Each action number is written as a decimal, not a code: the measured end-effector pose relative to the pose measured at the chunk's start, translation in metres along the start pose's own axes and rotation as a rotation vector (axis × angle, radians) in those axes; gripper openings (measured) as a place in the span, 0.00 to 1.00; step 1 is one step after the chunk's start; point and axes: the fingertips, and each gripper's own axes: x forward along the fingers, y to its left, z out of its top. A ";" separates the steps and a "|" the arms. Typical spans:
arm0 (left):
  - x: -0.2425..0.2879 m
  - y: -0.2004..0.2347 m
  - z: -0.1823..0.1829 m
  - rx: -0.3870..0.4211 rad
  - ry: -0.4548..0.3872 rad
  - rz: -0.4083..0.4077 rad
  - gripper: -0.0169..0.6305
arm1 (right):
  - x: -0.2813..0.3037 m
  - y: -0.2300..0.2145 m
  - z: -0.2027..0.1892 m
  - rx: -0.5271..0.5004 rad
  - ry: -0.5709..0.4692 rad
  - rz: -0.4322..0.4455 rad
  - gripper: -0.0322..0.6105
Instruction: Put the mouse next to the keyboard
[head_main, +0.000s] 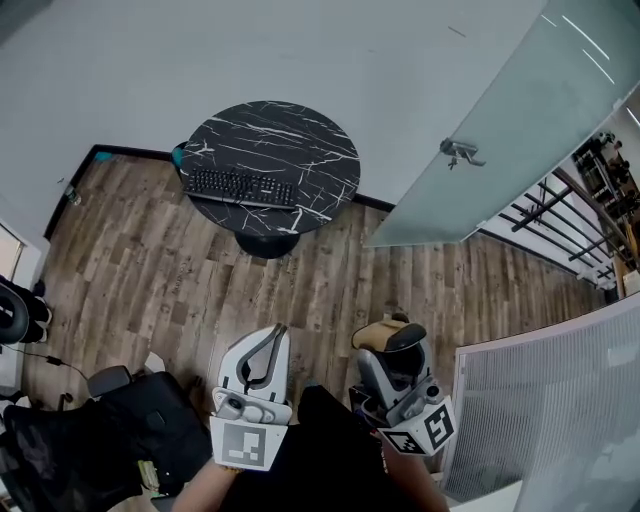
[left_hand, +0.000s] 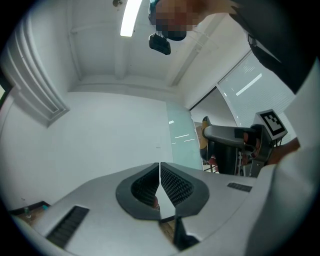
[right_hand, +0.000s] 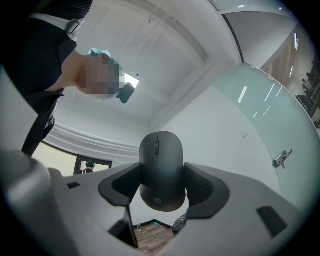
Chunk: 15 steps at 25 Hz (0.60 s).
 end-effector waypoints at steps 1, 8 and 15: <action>0.005 0.004 -0.001 0.004 -0.002 0.005 0.06 | 0.005 -0.005 -0.002 0.002 0.003 -0.002 0.49; 0.052 0.024 -0.016 0.044 0.017 0.015 0.06 | 0.041 -0.054 -0.024 0.011 0.010 -0.004 0.49; 0.132 0.047 -0.022 0.105 0.040 0.054 0.06 | 0.099 -0.130 -0.034 0.050 -0.028 0.040 0.49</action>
